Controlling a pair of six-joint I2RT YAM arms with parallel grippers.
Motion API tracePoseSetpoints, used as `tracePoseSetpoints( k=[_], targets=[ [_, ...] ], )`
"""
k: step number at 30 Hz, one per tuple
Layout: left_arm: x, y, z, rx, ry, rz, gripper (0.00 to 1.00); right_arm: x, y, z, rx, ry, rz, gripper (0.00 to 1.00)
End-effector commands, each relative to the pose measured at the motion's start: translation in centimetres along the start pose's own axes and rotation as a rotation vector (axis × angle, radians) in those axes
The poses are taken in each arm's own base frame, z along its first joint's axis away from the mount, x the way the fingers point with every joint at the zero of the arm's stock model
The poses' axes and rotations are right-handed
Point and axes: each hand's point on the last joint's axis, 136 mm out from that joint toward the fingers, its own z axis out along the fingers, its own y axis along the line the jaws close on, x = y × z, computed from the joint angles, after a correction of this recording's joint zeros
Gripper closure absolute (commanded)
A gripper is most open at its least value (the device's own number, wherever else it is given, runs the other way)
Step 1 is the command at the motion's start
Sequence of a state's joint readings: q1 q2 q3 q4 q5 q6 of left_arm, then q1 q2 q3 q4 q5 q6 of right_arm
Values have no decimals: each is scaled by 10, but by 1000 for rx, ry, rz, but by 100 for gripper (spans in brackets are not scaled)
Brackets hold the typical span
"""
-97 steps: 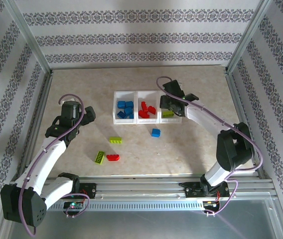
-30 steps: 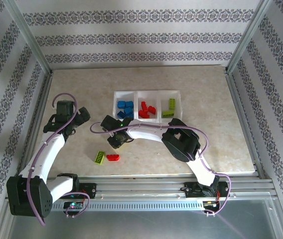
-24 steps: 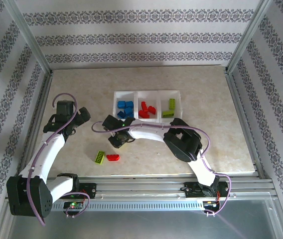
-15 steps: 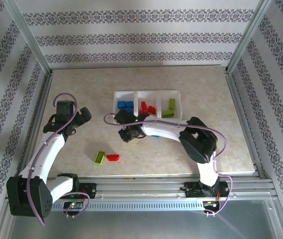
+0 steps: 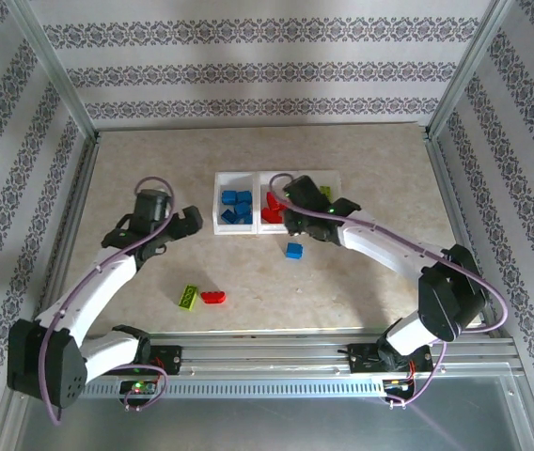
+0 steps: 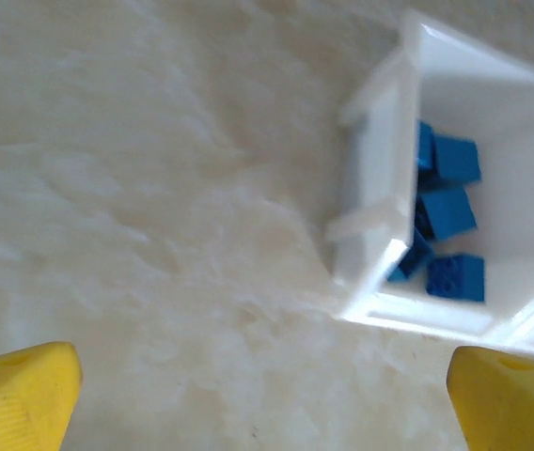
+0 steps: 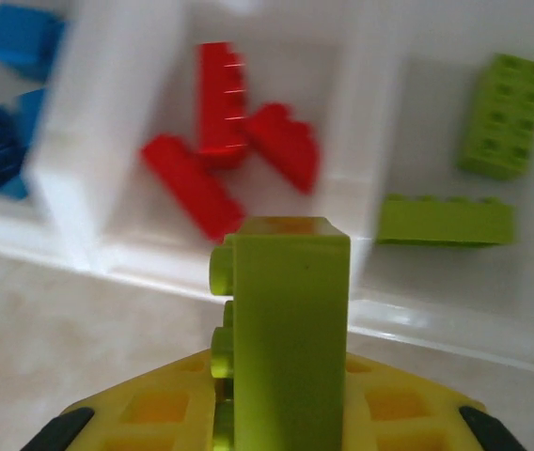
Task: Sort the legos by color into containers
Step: Place the lego in the container.
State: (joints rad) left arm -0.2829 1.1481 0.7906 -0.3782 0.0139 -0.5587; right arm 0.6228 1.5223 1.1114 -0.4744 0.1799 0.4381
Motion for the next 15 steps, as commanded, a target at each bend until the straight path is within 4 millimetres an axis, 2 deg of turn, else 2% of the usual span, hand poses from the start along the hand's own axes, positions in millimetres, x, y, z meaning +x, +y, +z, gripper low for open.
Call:
tracePoseSetpoints(
  k=[1,4,8,15],
  targets=[
    [-12,-38,1,53,-47,68,0,-4,-35,-1,44,-2,129,77],
    [-3,-63,5,69,-31,147,0,-13,-54,5,25,9,209,77],
    [7,-85,9,106,-20,197,0,-30,-72,17,10,22,277,77],
    [29,-120,14,149,15,307,0,-53,-75,50,-17,54,294,76]
  ],
)
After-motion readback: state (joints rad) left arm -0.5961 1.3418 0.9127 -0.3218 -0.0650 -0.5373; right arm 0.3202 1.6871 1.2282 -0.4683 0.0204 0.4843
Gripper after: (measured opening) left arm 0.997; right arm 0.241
